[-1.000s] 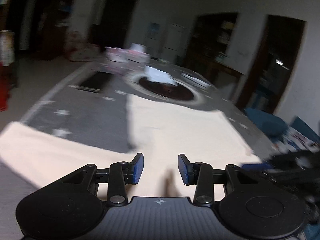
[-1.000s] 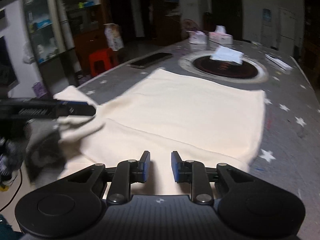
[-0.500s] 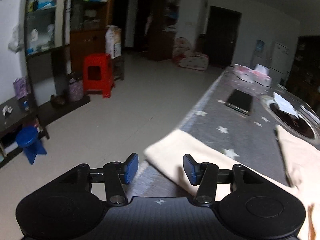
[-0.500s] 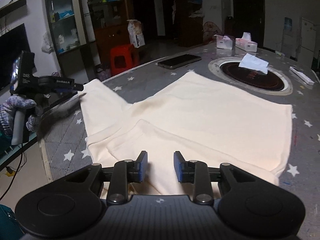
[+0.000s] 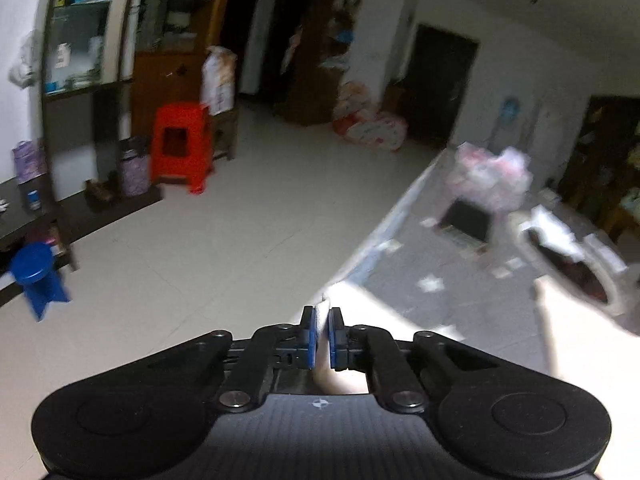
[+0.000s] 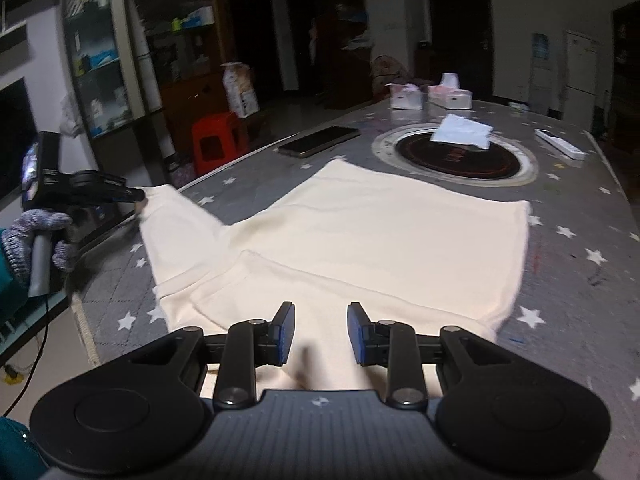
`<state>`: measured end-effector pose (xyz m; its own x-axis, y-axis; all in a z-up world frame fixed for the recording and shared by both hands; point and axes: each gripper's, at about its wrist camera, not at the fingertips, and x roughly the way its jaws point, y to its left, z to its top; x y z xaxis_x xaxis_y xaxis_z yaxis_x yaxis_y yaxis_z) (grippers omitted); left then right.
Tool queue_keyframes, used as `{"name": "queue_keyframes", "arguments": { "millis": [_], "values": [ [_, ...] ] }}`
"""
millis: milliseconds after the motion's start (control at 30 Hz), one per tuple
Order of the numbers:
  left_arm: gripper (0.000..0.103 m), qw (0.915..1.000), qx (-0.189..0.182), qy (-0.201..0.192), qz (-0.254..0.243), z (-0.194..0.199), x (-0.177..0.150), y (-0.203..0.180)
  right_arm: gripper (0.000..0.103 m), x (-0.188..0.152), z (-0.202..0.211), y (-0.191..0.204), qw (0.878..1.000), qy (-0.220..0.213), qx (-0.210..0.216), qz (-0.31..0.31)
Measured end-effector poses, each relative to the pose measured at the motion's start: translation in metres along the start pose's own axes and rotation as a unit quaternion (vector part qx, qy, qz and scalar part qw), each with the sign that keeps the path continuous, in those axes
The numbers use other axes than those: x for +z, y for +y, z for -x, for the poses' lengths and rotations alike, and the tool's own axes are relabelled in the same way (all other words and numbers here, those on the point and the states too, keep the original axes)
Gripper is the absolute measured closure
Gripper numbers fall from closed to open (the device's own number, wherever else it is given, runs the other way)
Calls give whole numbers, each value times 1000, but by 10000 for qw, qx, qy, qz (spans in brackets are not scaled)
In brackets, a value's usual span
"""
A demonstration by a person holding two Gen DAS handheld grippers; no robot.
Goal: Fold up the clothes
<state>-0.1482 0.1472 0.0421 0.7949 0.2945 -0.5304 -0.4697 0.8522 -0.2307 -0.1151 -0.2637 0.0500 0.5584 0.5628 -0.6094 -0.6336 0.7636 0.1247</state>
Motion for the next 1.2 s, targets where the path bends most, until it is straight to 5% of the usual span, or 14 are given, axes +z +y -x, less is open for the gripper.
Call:
{"name": "queue_keyframes", "arguments": {
  "millis": [200,533,967,1100,1200],
  "values": [
    [97,9907,-1295,-279,-302,45,13,-62,75,-8,18,-19,9990,-187,-264,-314],
    [97,9419,-3195,-10,-1034,91,-7,-176,75,-29,49,-47,9941,-435,-599,-789],
    [96,8993,-3780,1019,-1946,71,-84,-256,74,-45,61,-63,9898,-515,-792,-1064],
    [89,8853,-3916,1292,-2148,66,-103,-261,74,-44,59,-64,9897,-523,-799,-1071],
    [71,8815,-3957,1398,-2163,66,-105,-255,74,-40,56,-63,9899,-536,-788,-1052]
  ]
}}
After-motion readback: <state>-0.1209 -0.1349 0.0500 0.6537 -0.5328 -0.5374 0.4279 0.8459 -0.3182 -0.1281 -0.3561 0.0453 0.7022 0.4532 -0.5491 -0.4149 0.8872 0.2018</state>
